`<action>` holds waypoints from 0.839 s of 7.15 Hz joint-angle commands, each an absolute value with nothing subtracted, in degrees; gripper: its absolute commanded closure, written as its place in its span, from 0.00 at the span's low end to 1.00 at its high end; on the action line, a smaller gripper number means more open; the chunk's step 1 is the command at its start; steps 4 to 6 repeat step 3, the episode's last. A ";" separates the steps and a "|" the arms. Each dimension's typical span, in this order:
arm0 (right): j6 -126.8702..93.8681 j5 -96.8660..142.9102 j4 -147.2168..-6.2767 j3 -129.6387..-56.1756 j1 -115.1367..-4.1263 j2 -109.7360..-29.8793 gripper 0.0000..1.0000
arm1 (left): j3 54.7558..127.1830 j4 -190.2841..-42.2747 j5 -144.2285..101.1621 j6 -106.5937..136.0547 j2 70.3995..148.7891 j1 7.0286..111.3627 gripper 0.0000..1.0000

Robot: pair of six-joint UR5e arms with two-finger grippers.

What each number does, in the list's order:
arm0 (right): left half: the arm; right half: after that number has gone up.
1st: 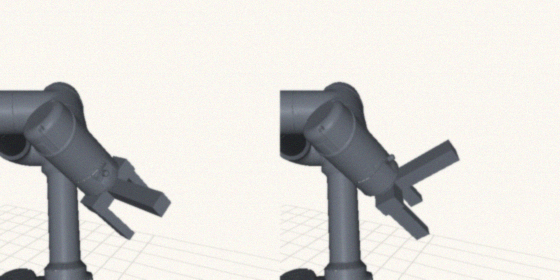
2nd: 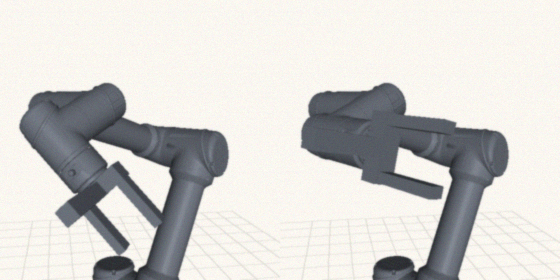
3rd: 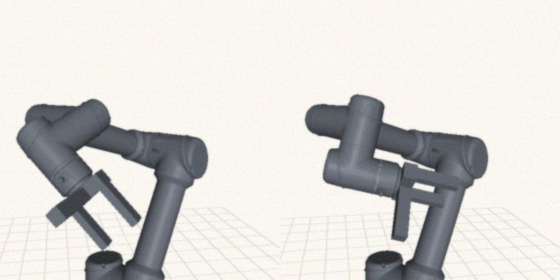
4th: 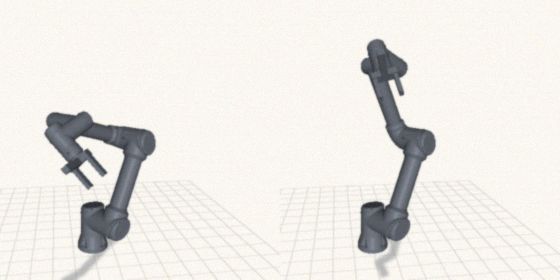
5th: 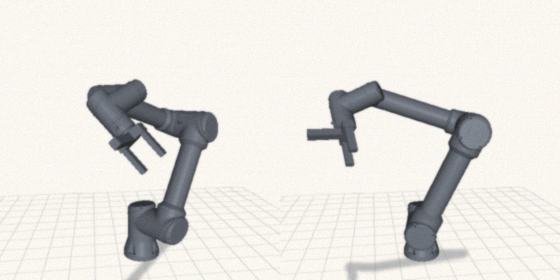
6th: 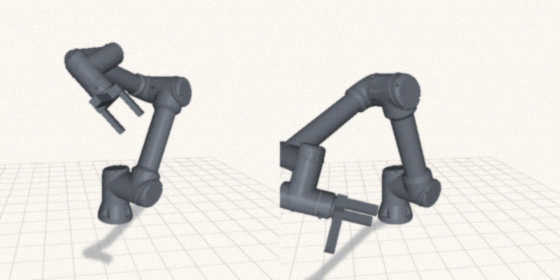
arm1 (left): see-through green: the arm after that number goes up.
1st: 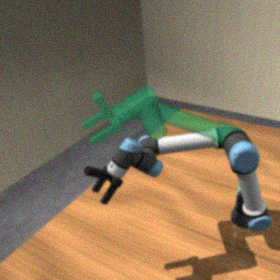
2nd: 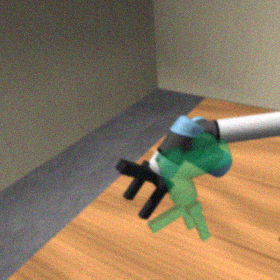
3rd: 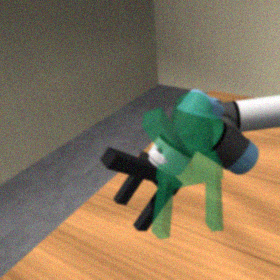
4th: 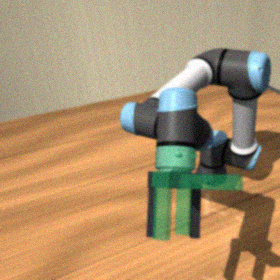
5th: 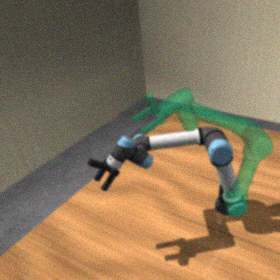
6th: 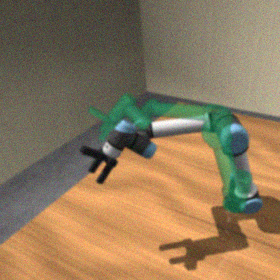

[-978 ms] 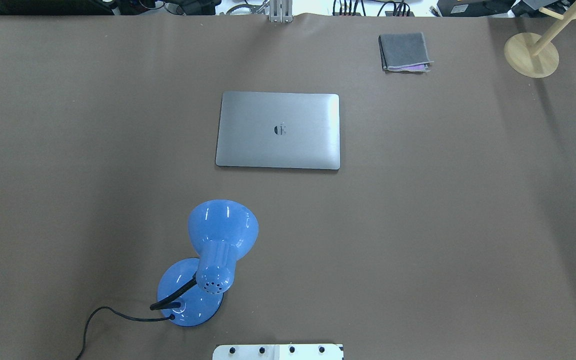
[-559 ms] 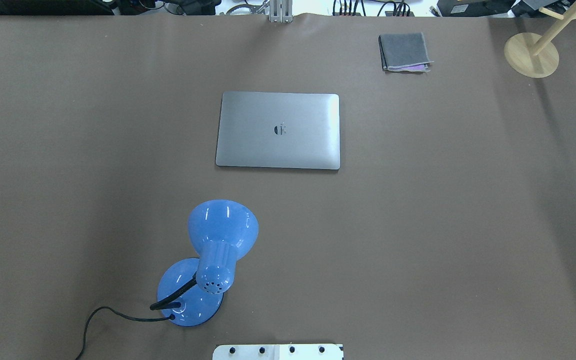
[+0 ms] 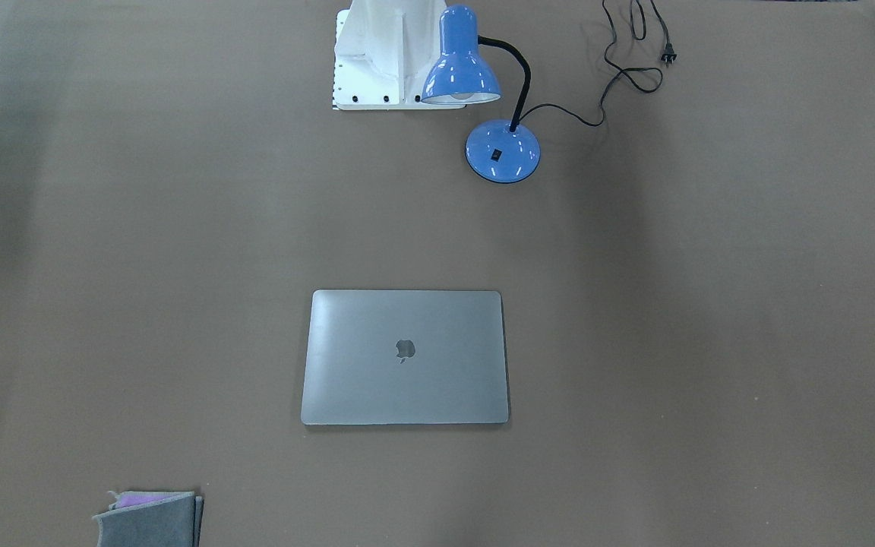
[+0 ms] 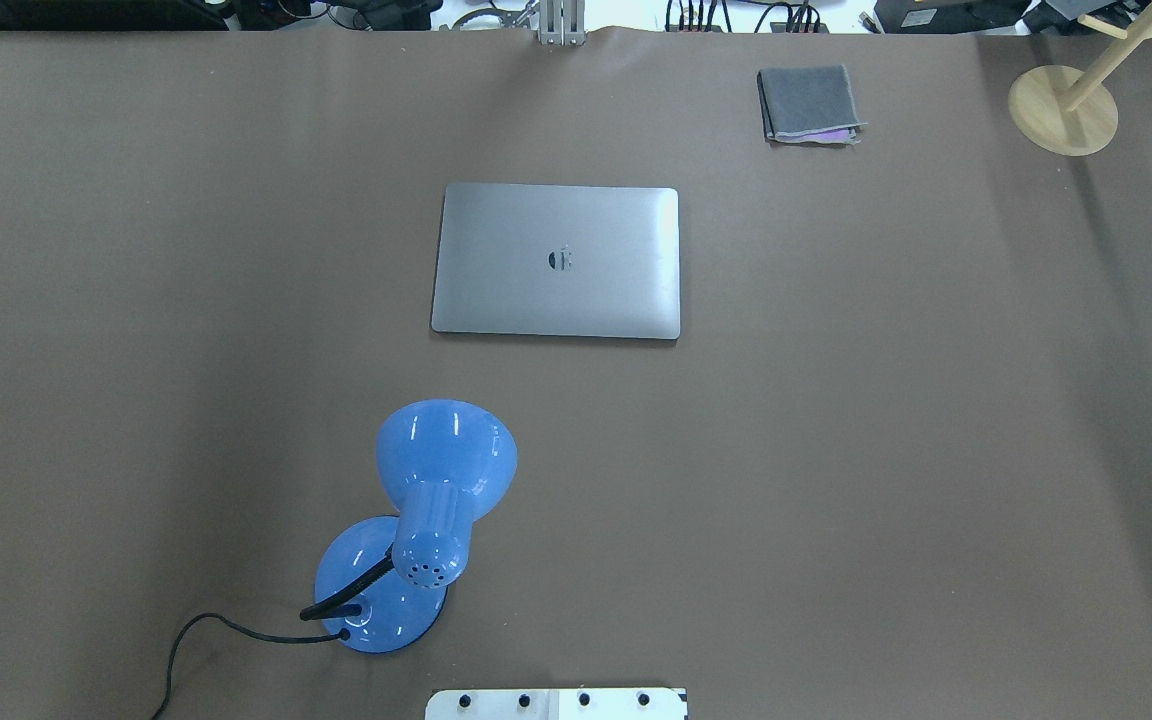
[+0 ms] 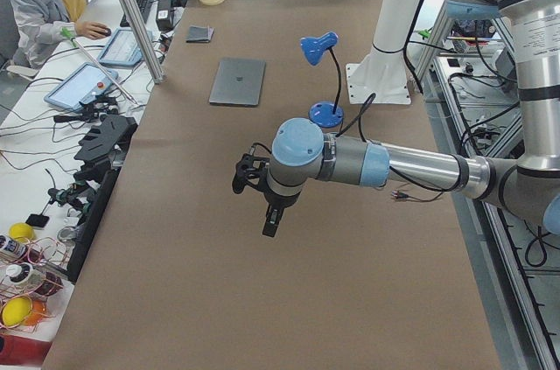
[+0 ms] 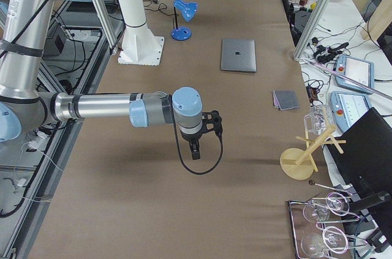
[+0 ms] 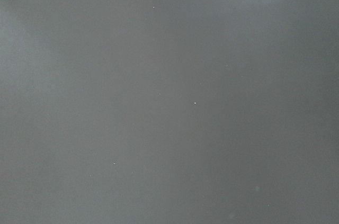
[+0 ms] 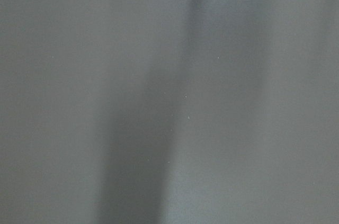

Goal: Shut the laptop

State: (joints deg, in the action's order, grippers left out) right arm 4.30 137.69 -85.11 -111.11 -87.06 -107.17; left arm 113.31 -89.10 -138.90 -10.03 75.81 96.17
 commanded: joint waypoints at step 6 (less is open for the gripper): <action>4.22 137.37 -85.43 -111.01 -87.10 -105.99 0.00 | 112.06 -89.29 -139.48 -3.54 77.34 96.06 0.02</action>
